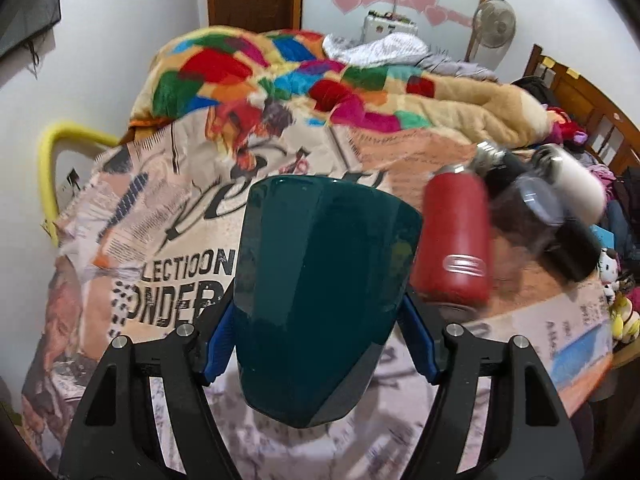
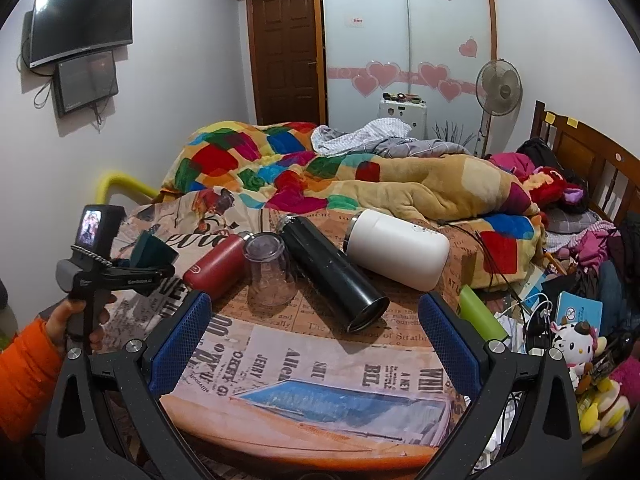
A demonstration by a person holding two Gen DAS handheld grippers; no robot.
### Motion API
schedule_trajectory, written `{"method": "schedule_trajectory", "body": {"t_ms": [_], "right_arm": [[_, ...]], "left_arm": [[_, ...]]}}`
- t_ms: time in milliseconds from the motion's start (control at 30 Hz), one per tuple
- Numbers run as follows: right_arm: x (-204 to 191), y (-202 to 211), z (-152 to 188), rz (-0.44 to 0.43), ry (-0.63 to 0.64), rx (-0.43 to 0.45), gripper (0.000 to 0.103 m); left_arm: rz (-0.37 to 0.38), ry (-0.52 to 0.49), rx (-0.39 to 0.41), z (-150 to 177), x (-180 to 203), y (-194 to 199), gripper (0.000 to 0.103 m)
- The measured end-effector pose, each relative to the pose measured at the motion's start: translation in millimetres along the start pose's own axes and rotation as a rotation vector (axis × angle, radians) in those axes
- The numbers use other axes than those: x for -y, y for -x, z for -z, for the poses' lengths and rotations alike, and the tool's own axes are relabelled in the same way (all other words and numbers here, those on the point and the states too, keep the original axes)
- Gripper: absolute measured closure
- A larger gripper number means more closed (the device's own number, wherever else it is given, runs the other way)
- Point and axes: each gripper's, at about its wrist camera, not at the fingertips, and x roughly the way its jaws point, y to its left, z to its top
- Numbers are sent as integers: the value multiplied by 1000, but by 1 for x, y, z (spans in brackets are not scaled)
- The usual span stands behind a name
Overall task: Flip cup upright
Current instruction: 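Lift the green mug with the left tool and turn it rim-down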
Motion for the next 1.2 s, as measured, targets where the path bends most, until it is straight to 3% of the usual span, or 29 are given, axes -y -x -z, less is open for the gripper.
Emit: {"method": "schedule_trajectory", "body": {"t_ms": [333, 567, 767, 1200], "right_arm": [[0, 29, 0, -23, 4, 50, 0], [8, 51, 5, -27, -6, 87, 0], [20, 57, 12, -27, -15, 92, 0], [48, 32, 29, -13, -42, 23, 0]], "left_arm": [[56, -109, 128, -5, 62, 95, 32], [132, -171, 149, -4, 117, 121, 32], [191, -207, 97, 10, 165, 105, 32], [231, -229, -112, 51, 222, 7, 32]]}}
